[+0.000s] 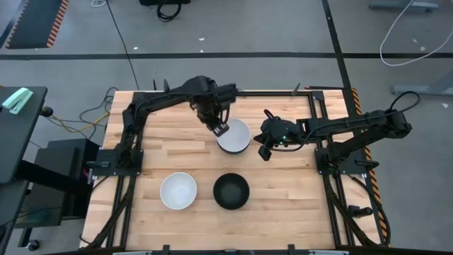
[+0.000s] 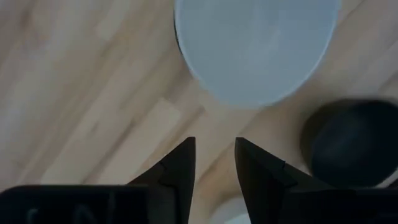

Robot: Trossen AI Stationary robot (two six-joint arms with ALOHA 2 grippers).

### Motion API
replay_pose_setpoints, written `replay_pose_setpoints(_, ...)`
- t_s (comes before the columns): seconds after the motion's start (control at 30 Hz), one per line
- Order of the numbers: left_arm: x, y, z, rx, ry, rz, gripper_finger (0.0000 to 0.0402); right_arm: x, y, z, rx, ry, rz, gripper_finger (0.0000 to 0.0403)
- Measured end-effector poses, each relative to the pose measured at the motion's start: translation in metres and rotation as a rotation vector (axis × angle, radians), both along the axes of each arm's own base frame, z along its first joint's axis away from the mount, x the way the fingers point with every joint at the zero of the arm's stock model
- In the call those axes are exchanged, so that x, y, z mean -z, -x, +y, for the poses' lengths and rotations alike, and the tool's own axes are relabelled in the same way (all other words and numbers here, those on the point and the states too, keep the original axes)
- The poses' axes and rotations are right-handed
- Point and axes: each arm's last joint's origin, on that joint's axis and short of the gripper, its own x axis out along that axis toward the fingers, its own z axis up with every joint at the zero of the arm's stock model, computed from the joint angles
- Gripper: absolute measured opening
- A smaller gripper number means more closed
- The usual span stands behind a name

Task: Nest bowls inside each other
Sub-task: Stack the white bowl on top of the white bowl

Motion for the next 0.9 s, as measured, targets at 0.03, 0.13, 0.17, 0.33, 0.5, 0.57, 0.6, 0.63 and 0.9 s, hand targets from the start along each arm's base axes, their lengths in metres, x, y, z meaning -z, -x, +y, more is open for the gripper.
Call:
replay_pose_setpoints(0.03, 0.003, -0.001, -0.006, 0.001, 0.007, 0.018, 0.0118, 0.000, 0.000, 0.000, -0.004, 0.004, 0.002, 0.0005)
replay_pose_setpoints(0.13, 0.009, -0.001, -0.025, 0.018, 0.011, 0.047, 0.0117, 0.000, 0.000, 0.000, -0.008, 0.008, 0.005, 0.0007)
replay_pose_setpoints(0.17, 0.012, 0.000, -0.032, 0.019, 0.012, 0.065, 0.0117, 0.000, 0.000, 0.000, -0.008, 0.008, 0.006, 0.0008)
replay_pose_setpoints(0.33, 0.028, 0.005, -0.070, 0.032, 0.012, 0.150, 0.0122, 0.001, 0.001, 0.000, -0.016, 0.001, 0.014, 0.0011)
replay_pose_setpoints(0.5, 0.035, 0.021, -0.109, 0.022, 0.000, 0.213, 0.0120, 0.001, 0.001, 0.001, -0.045, -0.007, 0.018, 0.0008)
replay_pose_setpoints(0.57, 0.037, 0.029, -0.124, -0.003, -0.020, 0.231, 0.0117, 0.001, 0.001, 0.002, -0.047, -0.007, 0.020, 0.0008)
replay_pose_setpoints(0.6, 0.037, 0.034, -0.130, -0.019, -0.035, 0.237, 0.0116, 0.001, 0.001, 0.002, -0.048, -0.007, 0.023, 0.0009)
replay_pose_setpoints(0.63, 0.036, 0.039, -0.136, -0.043, -0.054, 0.240, 0.0114, 0.001, 0.001, 0.002, -0.051, -0.010, 0.024, 0.0010)
replay_pose_setpoints(0.9, 0.045, 0.084, -0.170, -0.253, -0.091, 0.224, 0.0110, 0.002, 0.001, 0.003, -0.087, -0.048, 0.022, 0.0009)
